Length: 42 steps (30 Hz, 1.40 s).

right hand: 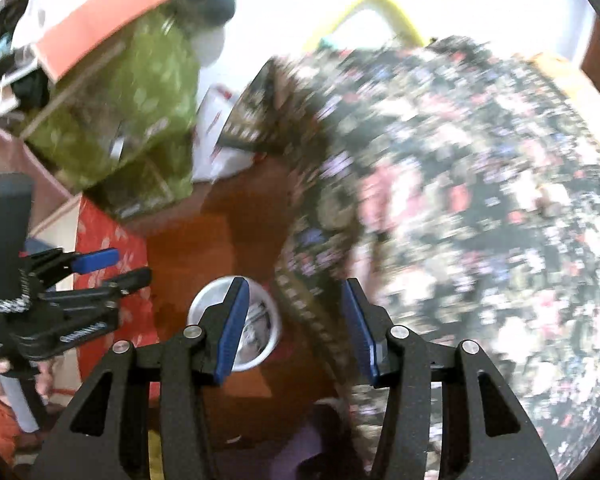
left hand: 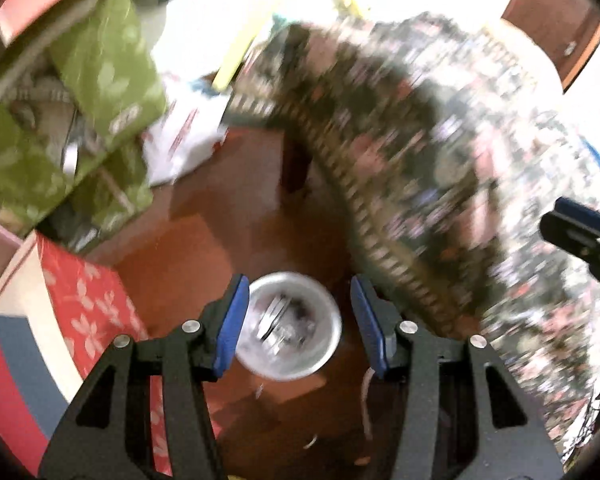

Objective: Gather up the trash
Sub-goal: 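Move both open tools back over the bed, then grasp the white tape roll with the right tool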

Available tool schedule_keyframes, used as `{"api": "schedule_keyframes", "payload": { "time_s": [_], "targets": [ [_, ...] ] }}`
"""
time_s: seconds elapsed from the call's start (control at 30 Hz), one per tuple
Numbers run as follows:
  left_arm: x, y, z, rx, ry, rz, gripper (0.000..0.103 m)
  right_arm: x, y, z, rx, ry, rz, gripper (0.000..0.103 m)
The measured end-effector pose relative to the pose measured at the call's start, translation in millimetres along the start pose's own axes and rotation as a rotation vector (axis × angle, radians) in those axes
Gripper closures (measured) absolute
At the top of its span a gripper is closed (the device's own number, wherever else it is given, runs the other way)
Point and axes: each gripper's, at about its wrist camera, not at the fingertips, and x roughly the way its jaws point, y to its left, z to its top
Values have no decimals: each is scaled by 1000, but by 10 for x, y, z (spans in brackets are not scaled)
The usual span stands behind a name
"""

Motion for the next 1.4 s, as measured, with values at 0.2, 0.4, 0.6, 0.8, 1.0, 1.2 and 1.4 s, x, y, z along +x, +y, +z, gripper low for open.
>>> {"api": "schedule_keyframes", "payload": {
  "time_s": [0.2, 0.4, 0.6, 0.8, 1.0, 1.2, 1.4],
  "targets": [
    [-336, -443, 330, 43, -131, -78, 51, -454, -542, 103, 70, -145, -69, 58],
    [-406, -876, 609, 76, -223, -134, 51, -645, -1282, 163, 211, -261, -149, 33],
    [-98, -1199, 833, 85, -211, -133, 51, -208, -2062, 233, 362, -218, -153, 32],
    [181, -1355, 883, 90, -161, -145, 51, 298, -2460, 345, 379, -155, -181, 32],
    [301, -1398, 856, 101, -138, -133, 51, 656, -2641, 405, 402, -88, -162, 67],
    [330, -1347, 827, 89, -117, -129, 51, 509, -2480, 345, 371, -123, -150, 68],
    [163, -1239, 754, 93, -130, -119, 51, 125, -1975, 279, 292, -159, -87, 68]
  ]
}}
